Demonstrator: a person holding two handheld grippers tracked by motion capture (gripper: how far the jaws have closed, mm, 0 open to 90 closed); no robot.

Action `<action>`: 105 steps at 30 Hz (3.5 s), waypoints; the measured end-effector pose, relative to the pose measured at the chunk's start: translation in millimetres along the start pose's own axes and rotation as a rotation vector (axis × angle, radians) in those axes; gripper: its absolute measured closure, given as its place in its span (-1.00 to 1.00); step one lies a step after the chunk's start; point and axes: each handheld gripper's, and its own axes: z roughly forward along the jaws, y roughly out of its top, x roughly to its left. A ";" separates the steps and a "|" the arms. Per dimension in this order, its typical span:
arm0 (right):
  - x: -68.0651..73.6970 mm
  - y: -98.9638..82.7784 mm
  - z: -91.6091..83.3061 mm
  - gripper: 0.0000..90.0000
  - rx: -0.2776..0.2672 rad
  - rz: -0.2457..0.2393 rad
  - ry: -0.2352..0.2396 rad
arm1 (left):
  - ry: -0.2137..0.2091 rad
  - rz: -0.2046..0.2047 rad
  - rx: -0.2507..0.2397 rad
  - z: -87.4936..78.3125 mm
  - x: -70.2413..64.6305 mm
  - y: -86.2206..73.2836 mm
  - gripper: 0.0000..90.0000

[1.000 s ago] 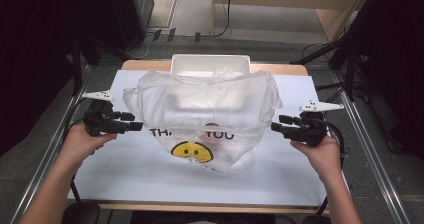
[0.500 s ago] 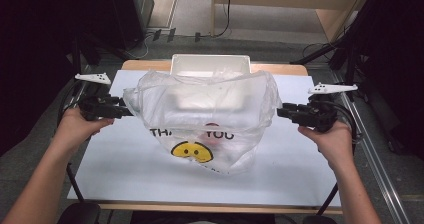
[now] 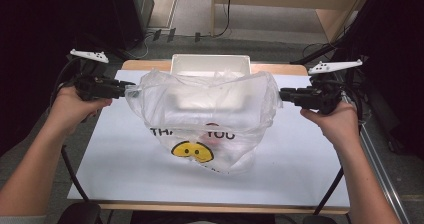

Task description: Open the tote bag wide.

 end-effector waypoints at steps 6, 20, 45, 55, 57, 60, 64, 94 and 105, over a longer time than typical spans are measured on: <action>0.1 20.7 -12.2 0.84 -0.035 0.000 -0.004 | 0.012 0.009 -0.022 -14.7 0.3 17.3 0.44; 30.4 72.8 -4.4 1.00 -0.058 -0.087 0.069 | -0.062 0.130 -0.085 -20.4 -48.5 78.2 0.95; 93.5 97.2 75.4 1.00 0.019 -0.273 0.194 | -0.186 0.241 0.003 69.3 -90.5 107.2 0.94; 78.0 66.6 88.1 1.00 0.058 -0.231 0.180 | -0.154 0.196 0.023 82.8 -72.3 80.7 0.93; 76.7 61.7 89.9 1.00 0.061 -0.227 0.178 | -0.144 0.191 0.028 84.4 -70.1 77.3 0.92; 73.5 50.9 92.8 1.00 0.066 -0.212 0.173 | -0.132 0.176 0.030 87.5 -66.5 70.7 0.91; 69.3 39.5 96.9 1.00 0.081 -0.193 0.159 | -0.113 0.153 0.036 92.9 -62.4 60.2 0.91; 51.8 2.2 108.3 1.00 0.080 -0.129 0.107 | -0.095 0.109 0.060 121.0 -56.3 14.5 0.90; 49.2 -5.3 120.3 1.00 0.097 -0.118 0.097 | -0.094 0.079 0.080 134.7 -57.3 1.1 0.90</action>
